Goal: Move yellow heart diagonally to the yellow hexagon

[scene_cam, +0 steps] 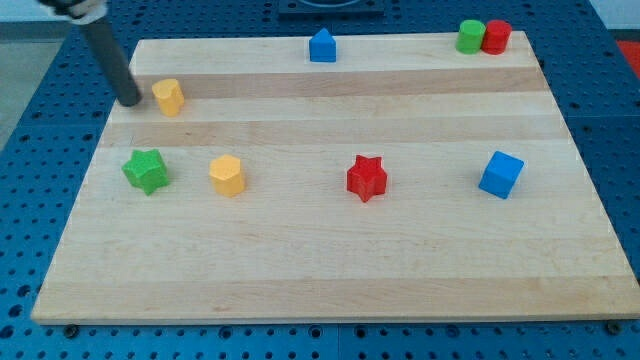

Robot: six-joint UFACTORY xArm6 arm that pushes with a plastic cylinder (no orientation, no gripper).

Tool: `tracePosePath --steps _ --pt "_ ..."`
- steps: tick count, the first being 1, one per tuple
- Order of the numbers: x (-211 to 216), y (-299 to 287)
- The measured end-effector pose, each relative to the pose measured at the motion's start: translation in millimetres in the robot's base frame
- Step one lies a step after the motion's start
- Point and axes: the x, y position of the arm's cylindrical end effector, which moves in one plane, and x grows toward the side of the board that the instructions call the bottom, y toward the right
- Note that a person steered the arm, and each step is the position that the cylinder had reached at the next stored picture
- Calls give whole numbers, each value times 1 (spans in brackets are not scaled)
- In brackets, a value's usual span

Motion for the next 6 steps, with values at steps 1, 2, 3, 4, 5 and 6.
tracePosePath --steps 1,2,3,4,5,6 --pt "0 84" --pt "0 170" --pt "2 230" --pt "-9 205" --pt "-10 158" --pt "7 125"
